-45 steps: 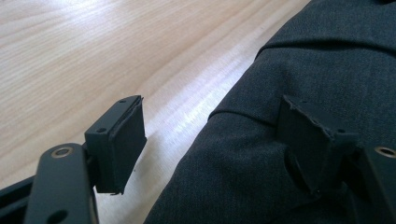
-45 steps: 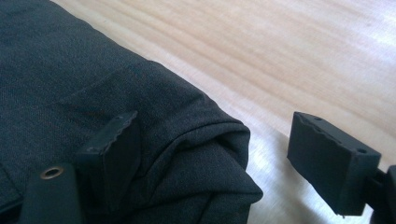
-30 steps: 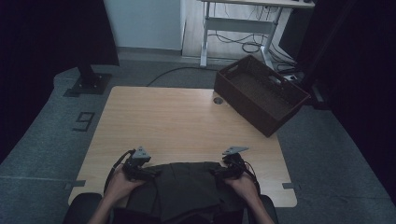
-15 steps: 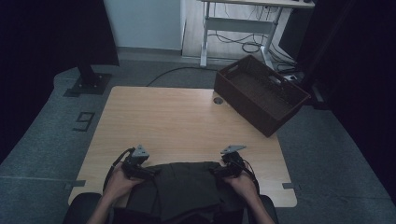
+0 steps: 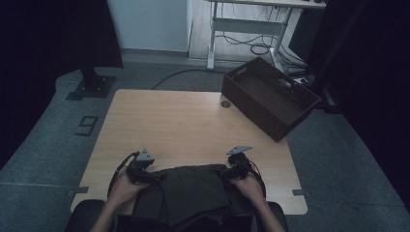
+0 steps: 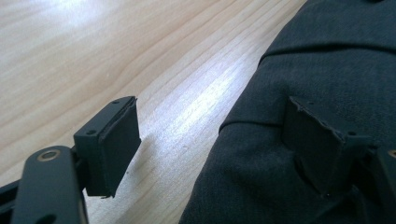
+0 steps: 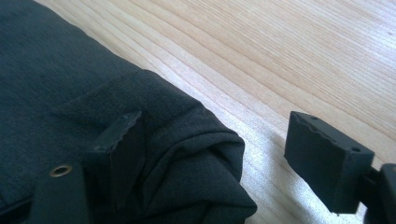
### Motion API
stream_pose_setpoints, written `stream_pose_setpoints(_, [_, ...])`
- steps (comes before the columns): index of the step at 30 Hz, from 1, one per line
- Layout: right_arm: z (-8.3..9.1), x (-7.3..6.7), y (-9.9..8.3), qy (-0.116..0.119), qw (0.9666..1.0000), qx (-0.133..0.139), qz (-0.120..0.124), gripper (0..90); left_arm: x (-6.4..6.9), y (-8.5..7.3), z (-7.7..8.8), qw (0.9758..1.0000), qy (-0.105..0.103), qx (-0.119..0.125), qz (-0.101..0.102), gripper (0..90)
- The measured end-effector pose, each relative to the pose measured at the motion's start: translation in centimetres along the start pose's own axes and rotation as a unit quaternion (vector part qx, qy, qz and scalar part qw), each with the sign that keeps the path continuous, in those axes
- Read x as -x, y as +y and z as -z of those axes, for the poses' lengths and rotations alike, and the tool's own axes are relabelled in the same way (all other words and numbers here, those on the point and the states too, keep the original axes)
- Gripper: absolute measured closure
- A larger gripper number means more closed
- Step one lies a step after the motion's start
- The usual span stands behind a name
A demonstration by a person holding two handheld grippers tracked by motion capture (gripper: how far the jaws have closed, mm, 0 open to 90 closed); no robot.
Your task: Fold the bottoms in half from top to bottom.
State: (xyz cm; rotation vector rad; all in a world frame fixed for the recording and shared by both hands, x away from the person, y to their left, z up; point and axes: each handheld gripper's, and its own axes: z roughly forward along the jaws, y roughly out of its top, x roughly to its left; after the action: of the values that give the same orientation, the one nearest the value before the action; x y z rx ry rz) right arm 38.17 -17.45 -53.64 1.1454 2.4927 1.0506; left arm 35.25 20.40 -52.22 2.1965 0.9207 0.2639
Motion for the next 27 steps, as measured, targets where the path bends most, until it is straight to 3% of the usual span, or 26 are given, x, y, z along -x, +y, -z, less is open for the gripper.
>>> stream_pose_setpoints(2, [0.3,0.4,0.0,0.012,0.9999,0.005,-0.012,20.8,-0.6,0.0,0.6,0.9998,-0.004,0.012,0.014,17.7])
stream_pose_setpoints(7, [1.3,1.4,0.3,0.019,0.9993,0.018,-0.026,20.0,-2.3,-0.8,1.3,0.9983,0.036,0.018,0.041,17.4])
stream_pose_setpoints(11, [2.1,2.1,0.7,0.015,0.9994,0.019,-0.026,15.8,-3.6,-1.6,1.3,0.9961,0.071,0.007,0.052,15.6])
stream_pose_setpoints(12, [2.2,2.3,0.8,0.011,0.9994,0.02,-0.024,14.3,-3.6,-1.6,1.3,0.9961,0.071,0.007,0.052,14.6])
stream_pose_setpoints(13, [2.4,2.6,1.0,0.007,0.9994,0.023,-0.024,13.4,-4.3,-2.1,0.9,0.9943,0.086,-0.004,0.062,14.5])
stream_pose_setpoints(17, [2.9,3.4,1.4,-0.003,0.9991,0.031,-0.027,7.3,-5.2,-2.7,0.5,0.9908,0.111,-0.022,0.075,14.3])
stream_pose_setpoints(20, [3.2,4.0,1.7,-0.013,0.9989,0.033,-0.03,0.5,-5.3,-2.9,0.4,0.9899,0.12,-0.019,0.072,13.2])
stream_pose_setpoints(27, [4.1,5.9,2.2,-0.044,0.998,0.037,-0.028,0.0,-5.4,-3.0,0.0,0.9893,0.124,-0.017,0.075,1.7])
